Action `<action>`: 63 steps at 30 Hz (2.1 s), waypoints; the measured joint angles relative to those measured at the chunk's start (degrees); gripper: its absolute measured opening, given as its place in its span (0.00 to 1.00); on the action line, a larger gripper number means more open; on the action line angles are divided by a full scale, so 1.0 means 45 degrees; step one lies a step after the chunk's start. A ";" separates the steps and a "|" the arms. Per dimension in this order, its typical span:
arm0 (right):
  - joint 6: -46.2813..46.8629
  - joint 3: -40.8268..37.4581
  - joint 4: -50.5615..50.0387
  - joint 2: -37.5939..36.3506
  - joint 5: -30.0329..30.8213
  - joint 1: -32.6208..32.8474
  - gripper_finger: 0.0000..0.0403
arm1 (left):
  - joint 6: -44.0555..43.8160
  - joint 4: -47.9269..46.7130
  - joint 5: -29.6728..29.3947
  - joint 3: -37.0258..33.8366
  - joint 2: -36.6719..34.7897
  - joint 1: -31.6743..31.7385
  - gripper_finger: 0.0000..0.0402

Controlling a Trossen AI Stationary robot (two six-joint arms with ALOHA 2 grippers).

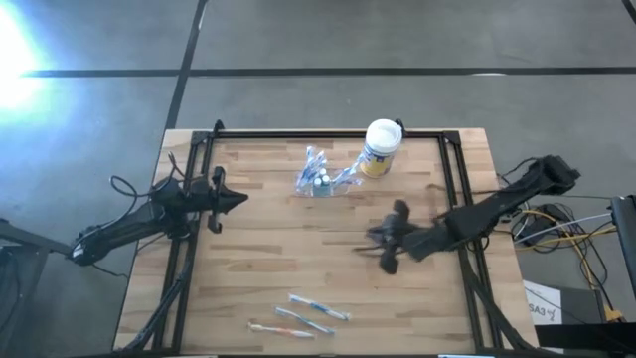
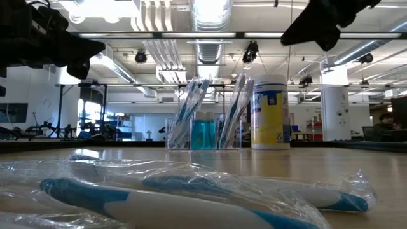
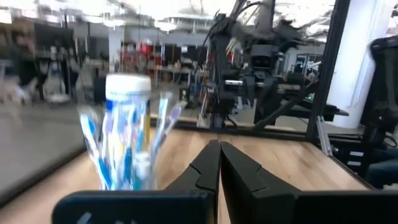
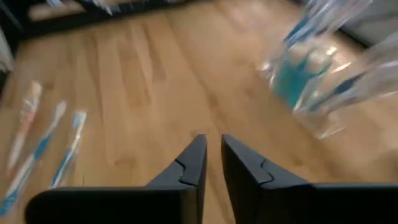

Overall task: Pick & Place toothbrushing station
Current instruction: Put the blue toothbrush into the right section of the transparent organizer

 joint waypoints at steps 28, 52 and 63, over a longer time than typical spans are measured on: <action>0.0209 1.1075 -0.3407 1.2712 -0.6073 0.0651 0.58 | -0.1586 -0.1481 0.0034 0.0015 0.0000 0.0004 0.01; -0.0145 1.0773 -0.4795 1.3128 -0.7075 0.0005 0.48 | -0.2033 -0.1427 0.0024 0.0019 0.0010 0.0005 0.02; -0.0850 1.0729 -0.4894 1.3083 -0.7618 -0.0266 0.06 | -0.2155 -0.1432 0.0019 0.0019 0.0010 0.0005 0.04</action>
